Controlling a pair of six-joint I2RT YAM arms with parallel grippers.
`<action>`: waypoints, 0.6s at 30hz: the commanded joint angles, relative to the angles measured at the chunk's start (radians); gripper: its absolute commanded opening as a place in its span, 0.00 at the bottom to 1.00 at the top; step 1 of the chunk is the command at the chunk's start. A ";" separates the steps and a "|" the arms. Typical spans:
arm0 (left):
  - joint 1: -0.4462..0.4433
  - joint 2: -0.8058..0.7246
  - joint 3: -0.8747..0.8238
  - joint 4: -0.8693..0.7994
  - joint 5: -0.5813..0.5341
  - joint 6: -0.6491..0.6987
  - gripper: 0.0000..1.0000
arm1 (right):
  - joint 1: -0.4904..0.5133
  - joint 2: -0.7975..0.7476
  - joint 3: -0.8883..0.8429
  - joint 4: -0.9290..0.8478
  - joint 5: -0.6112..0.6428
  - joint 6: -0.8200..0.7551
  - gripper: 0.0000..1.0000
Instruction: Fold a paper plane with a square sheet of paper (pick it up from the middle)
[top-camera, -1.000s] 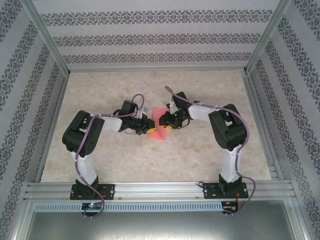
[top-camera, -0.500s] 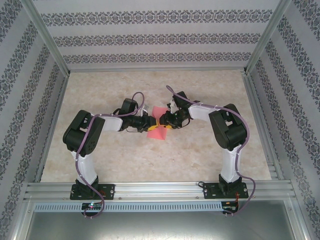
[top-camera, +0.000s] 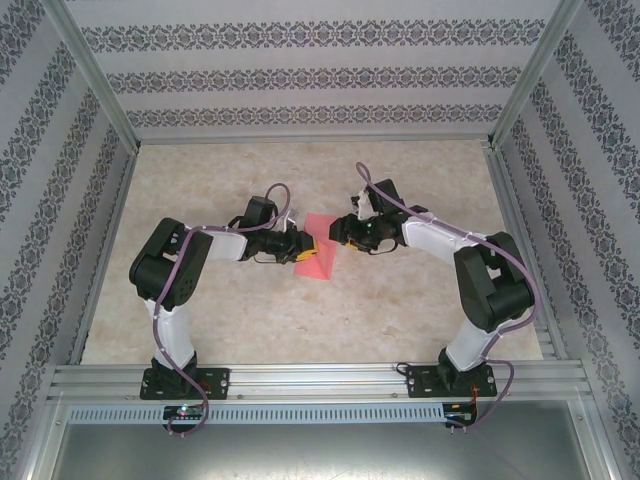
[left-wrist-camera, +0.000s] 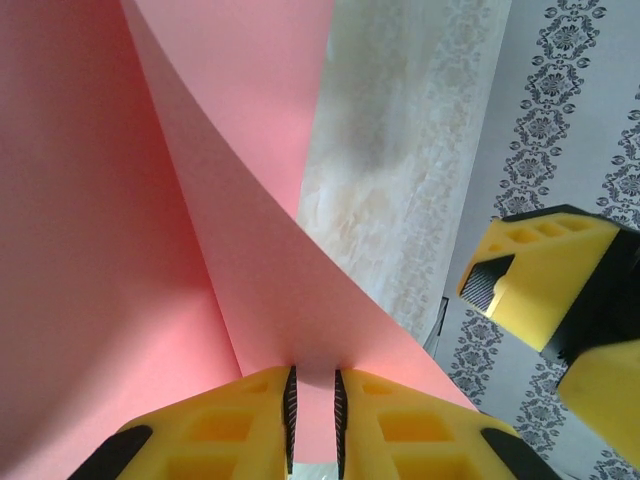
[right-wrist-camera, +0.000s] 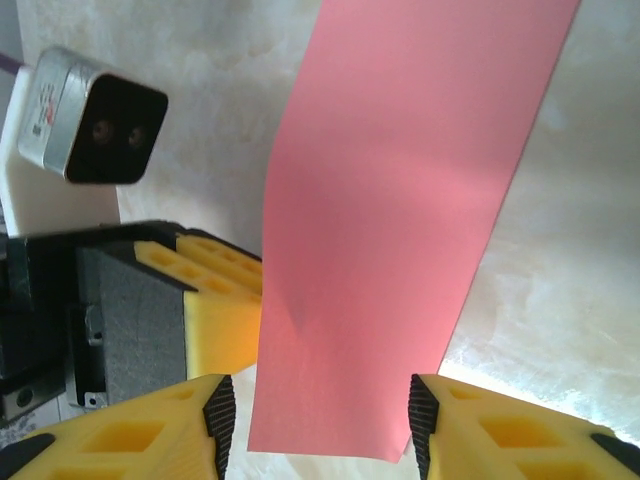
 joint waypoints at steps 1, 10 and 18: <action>-0.014 0.020 0.024 0.018 -0.007 -0.011 0.22 | 0.031 0.000 -0.010 0.021 -0.029 -0.044 0.51; -0.014 0.021 0.025 0.005 -0.015 -0.009 0.22 | 0.060 0.042 0.024 0.022 -0.041 -0.072 0.46; -0.014 0.022 0.029 0.002 -0.015 -0.009 0.22 | 0.055 0.072 0.052 -0.004 -0.016 -0.092 0.31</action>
